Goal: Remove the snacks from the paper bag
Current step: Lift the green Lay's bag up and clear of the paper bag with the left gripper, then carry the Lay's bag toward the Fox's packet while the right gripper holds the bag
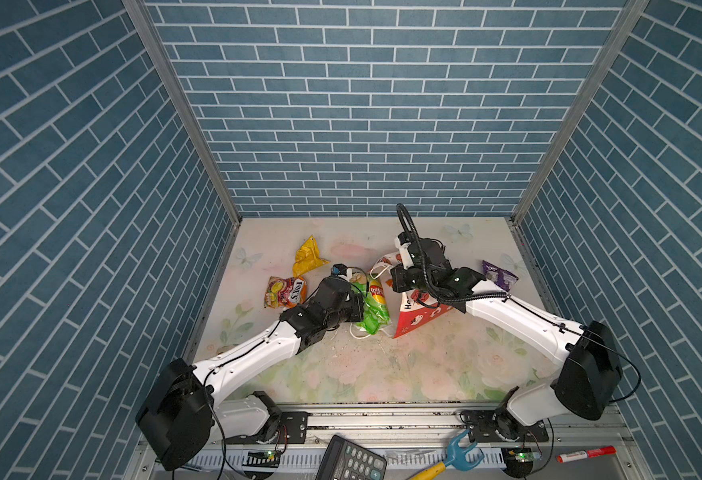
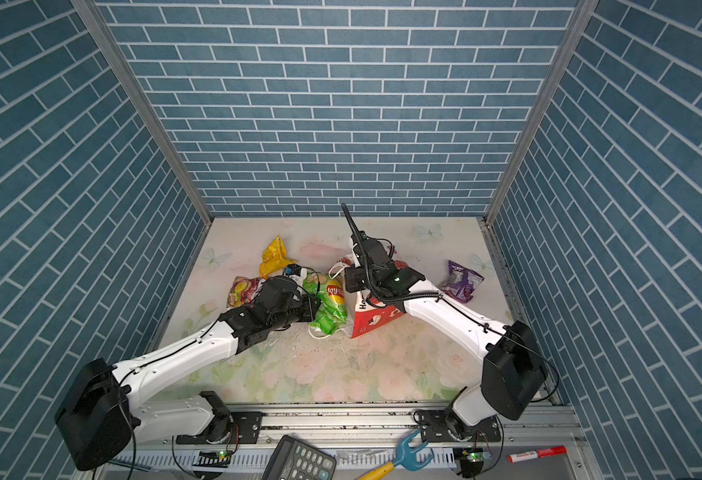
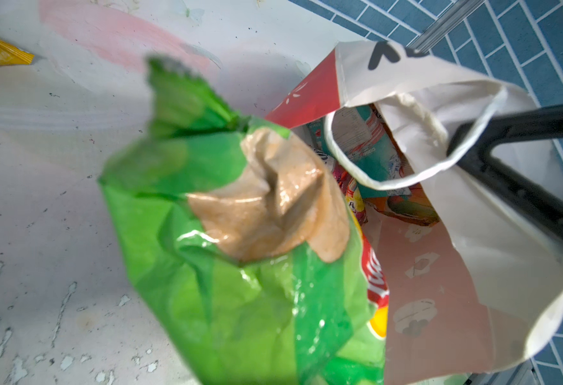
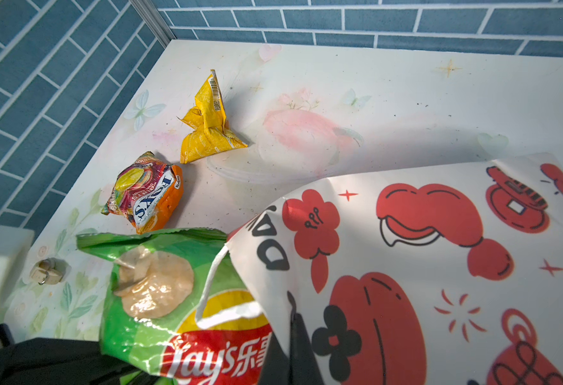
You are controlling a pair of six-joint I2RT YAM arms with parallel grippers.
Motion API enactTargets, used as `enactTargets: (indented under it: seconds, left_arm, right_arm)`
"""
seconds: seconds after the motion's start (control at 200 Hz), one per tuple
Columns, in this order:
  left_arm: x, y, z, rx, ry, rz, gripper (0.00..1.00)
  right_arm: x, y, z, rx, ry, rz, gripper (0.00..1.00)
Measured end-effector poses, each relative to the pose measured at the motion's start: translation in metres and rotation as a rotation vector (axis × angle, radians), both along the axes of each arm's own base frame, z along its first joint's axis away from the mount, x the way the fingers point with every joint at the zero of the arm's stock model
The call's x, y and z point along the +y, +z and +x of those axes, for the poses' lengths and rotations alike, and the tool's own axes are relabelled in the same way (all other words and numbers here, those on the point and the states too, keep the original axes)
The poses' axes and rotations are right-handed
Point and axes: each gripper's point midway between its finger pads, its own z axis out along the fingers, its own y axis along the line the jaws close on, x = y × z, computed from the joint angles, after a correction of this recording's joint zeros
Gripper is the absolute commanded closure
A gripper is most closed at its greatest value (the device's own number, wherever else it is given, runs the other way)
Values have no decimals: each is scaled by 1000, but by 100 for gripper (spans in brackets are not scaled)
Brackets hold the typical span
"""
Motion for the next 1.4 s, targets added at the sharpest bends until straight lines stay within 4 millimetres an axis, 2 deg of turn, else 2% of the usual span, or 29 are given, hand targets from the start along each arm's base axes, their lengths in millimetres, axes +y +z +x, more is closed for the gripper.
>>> enactTargets:
  seconds: [0.24, 0.58, 0.715, 1.155, 1.4]
  left_arm:
    - [0, 8, 1, 2, 6, -2, 100]
    - [-3, -4, 4, 42, 8, 25, 100]
    - [-3, -3, 4, 42, 6, 25, 100]
    - [5, 19, -2, -5, 10, 13, 100]
    - [9, 23, -4, -11, 17, 18, 100]
  right_arm:
    - [1, 1, -1, -40, 46, -29, 100]
    - [-7, -18, -11, -124, 97, -29, 100]
    - [-10, -19, -10, -158, 101, -35, 100]
    - [-15, -14, -8, -196, 81, -44, 100]
    - [-16, -13, -7, -205, 75, -45, 100]
